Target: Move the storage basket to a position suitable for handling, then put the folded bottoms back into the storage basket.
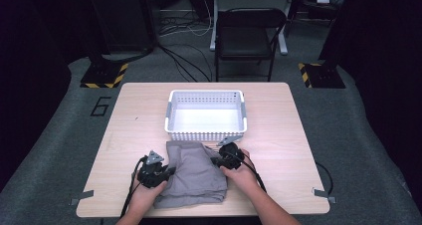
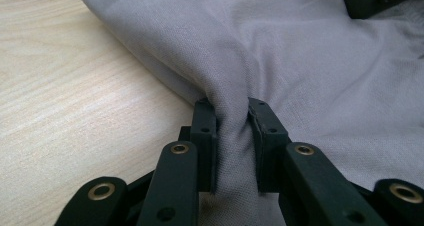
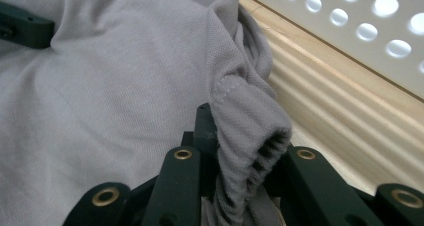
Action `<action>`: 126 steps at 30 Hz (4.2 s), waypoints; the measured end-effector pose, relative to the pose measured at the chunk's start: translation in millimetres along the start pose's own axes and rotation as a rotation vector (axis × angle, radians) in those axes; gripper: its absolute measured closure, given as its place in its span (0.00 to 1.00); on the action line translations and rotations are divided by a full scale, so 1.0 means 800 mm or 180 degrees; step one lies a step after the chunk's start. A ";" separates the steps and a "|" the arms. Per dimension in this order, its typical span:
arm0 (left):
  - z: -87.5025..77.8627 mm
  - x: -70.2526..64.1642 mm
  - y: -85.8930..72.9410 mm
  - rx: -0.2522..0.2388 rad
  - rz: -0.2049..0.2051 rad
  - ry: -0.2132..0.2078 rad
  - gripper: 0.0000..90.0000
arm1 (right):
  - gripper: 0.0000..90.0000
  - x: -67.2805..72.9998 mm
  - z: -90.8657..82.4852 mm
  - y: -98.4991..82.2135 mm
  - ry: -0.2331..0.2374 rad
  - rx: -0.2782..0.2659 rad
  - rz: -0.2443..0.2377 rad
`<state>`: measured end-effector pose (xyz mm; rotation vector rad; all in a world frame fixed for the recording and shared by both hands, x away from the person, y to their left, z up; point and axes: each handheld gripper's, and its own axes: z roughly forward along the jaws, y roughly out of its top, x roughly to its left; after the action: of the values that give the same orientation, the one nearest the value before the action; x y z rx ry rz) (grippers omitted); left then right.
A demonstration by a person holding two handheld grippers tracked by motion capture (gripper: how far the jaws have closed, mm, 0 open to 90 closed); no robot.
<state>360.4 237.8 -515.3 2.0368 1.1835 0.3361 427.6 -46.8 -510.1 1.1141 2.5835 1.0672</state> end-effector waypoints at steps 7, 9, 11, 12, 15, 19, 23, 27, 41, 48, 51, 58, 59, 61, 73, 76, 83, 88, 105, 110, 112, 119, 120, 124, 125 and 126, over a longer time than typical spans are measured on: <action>-0.004 -0.009 0.002 0.0038 0.0034 0.0059 0.85 | 0.85 0.001 -0.005 0.001 -0.0117 0.0025 0.0102; -0.006 -0.012 0.002 0.0037 0.0004 0.0050 0.85 | 0.85 0.003 -0.006 0.002 -0.0189 0.0046 0.0091; -0.008 -0.013 0.002 0.0032 -0.0007 0.0055 0.85 | 0.85 0.004 -0.009 0.002 -0.0231 0.0064 0.0150; -0.008 -0.013 0.002 0.0032 -0.0007 0.0055 0.85 | 0.85 0.004 -0.009 0.002 -0.0231 0.0064 0.0150; -0.011 -0.019 0.004 0.0037 -0.0021 0.0060 0.85 | 0.85 0.004 -0.015 0.002 -0.0217 0.0062 0.0239; -0.014 -0.019 0.008 0.0064 -0.0003 0.0024 0.85 | 0.86 0.001 -0.022 0.002 -0.0189 0.0084 0.0198; -0.018 -0.019 0.015 0.0183 0.0041 -0.0052 0.85 | 0.86 0.002 -0.027 0.007 -0.0151 0.0217 0.0094; -0.019 -0.021 0.020 0.0266 0.0019 -0.0114 0.85 | 0.86 0.003 -0.032 0.009 -0.0120 0.0341 -0.0009; -0.039 -0.026 0.045 0.0253 -0.0035 -0.0200 0.85 | 0.86 0.009 -0.070 0.045 -0.0084 0.0466 -0.0106; -0.048 -0.028 0.059 0.0228 -0.0007 -0.0184 0.85 | 0.86 0.006 -0.084 0.058 -0.0066 0.0462 -0.0126; -0.051 -0.028 0.065 0.0240 0.0036 -0.0203 0.85 | 0.86 0.005 -0.088 0.062 -0.0070 0.0444 -0.0156; -0.061 -0.029 0.078 0.0244 0.0057 -0.0244 0.85 | 0.86 0.007 -0.097 0.068 -0.0086 0.0381 -0.0148; -0.063 -0.029 0.081 0.0240 0.0082 -0.0240 0.85 | 0.86 0.007 -0.098 0.070 -0.0091 0.0375 -0.0145; -0.067 -0.029 0.086 0.0212 0.0096 -0.0218 0.85 | 0.86 0.008 -0.102 0.074 -0.0088 0.0365 -0.0140; -0.081 -0.035 0.118 0.0166 0.0144 -0.0242 0.85 | 0.86 0.000 -0.134 0.096 -0.0067 0.0352 0.0007; -0.084 -0.038 0.125 0.0182 0.0202 -0.0218 0.85 | 0.86 -0.003 -0.137 0.100 -0.0077 0.0324 -0.0076; -0.092 -0.035 0.137 0.0184 0.0150 -0.0267 0.85 | 0.86 -0.002 -0.149 0.112 -0.0060 0.0327 -0.0052; -0.101 -0.036 0.147 0.0156 0.0162 -0.0260 0.85 | 0.86 0.000 -0.158 0.123 -0.0072 0.0357 -0.0030; -0.117 -0.026 0.190 0.0114 0.0155 -0.0238 0.85 | 0.86 -0.005 -0.179 0.173 -0.0171 0.0351 -0.0087; -0.113 -0.020 0.203 0.0116 0.0137 -0.0259 0.85 | 0.86 -0.010 -0.179 0.182 -0.0194 0.0334 -0.0010; -0.113 -0.019 0.205 0.0113 0.0131 -0.0262 0.85 | 0.86 -0.012 -0.180 0.184 -0.0206 0.0335 -0.0051; -0.116 -0.017 0.228 0.0091 0.0169 -0.0202 0.85 | 0.86 -0.018 -0.186 0.202 -0.0277 0.0345 -0.0048; -0.116 -0.017 0.231 0.0099 0.0172 -0.0195 0.85 | 0.86 -0.018 -0.187 0.205 -0.0283 0.0348 -0.0019; -0.115 -0.016 0.240 0.0069 0.0158 -0.0190 0.85 | 0.86 -0.021 -0.192 0.214 -0.0332 0.0361 -0.0066; -0.115 -0.016 0.243 0.0077 0.0170 -0.0188 0.85 | 0.86 -0.021 -0.192 0.215 -0.0341 0.0360 -0.0069; -0.114 -0.016 0.245 0.0073 0.0175 -0.0180 0.85 | 0.86 -0.023 -0.193 0.217 -0.0352 0.0351 -0.0073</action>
<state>428.1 212.0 -311.5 2.0881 1.1034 0.2910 484.7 -62.6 -284.8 1.1301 2.5885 0.8422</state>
